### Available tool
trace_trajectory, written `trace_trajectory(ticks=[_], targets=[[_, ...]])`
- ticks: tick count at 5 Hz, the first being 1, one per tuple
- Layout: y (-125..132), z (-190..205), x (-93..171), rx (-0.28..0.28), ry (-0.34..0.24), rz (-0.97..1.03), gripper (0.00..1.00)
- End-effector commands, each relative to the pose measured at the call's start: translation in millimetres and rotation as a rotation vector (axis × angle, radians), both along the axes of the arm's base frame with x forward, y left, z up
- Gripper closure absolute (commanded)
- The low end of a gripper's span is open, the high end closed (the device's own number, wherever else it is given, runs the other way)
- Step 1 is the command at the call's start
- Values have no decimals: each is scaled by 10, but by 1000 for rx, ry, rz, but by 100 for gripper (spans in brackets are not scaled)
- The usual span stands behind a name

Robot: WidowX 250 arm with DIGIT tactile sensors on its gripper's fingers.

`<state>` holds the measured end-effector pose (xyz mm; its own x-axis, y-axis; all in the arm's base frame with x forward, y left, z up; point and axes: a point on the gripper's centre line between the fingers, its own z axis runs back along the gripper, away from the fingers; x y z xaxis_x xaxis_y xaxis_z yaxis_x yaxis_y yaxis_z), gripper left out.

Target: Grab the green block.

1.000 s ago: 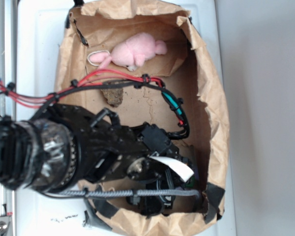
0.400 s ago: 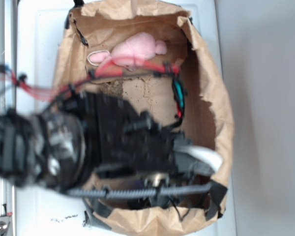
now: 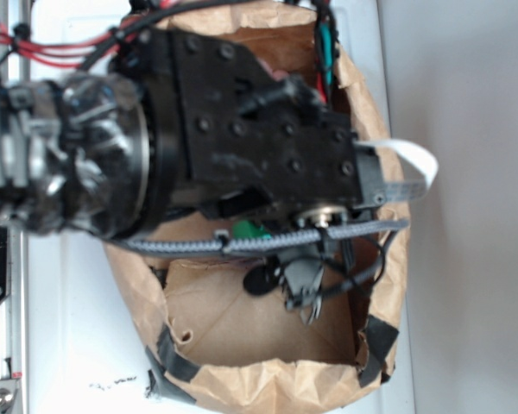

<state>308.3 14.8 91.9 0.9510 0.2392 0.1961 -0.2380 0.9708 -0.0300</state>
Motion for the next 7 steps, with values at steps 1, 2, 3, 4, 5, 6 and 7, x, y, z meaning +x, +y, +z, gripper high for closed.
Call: trace_trajectory(ticks=[1,2,3,4,5,6,7], targets=[[85,393,-98,127,-53,79,100],[112,599,-168,36,-63,41,100],[133,766,-269,-19,-106,1,100],[162,850,-274,-50,-103,5,100],[161,921,-317,-73,-134,-9,100],[122,868,-323,-56,-159,-19,100],[108,853,-329,-55,-180,-17,100]])
